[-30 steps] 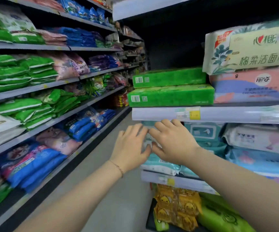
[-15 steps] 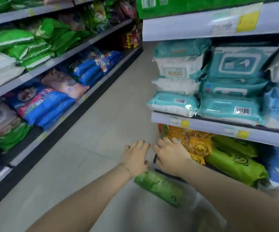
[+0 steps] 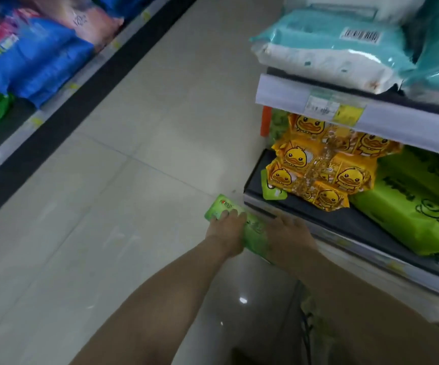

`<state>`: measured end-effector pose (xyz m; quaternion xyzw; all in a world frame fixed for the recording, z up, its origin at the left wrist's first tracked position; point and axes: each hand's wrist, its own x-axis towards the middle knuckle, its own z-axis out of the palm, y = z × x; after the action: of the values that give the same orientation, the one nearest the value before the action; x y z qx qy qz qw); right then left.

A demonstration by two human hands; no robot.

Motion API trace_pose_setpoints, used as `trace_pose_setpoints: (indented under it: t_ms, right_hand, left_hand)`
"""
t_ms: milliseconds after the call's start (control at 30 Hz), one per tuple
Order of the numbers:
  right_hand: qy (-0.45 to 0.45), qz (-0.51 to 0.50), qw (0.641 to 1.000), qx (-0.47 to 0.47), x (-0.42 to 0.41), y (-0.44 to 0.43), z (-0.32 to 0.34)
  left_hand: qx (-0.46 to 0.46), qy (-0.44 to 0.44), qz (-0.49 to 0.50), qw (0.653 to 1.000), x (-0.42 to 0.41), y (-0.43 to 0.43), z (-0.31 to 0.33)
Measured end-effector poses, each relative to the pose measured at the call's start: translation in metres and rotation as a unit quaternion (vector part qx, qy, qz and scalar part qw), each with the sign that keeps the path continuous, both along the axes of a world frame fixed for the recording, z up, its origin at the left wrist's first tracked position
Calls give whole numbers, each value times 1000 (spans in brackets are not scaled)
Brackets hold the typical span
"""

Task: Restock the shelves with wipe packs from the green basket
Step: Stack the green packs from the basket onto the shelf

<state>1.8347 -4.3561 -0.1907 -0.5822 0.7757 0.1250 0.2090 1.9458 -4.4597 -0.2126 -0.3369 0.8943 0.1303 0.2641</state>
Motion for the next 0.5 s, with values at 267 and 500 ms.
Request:
trace_pose_setpoints:
  t_ms: [267,500]
  right_hand:
    - [-7,12,998,67,-17,19,-22]
    - [-6,-3,992,123,-31,31,-33]
  left_hand:
    - [45,-35,24,998,-25,12,-70]
    - [92,-42,48,994,-40,27,-108]
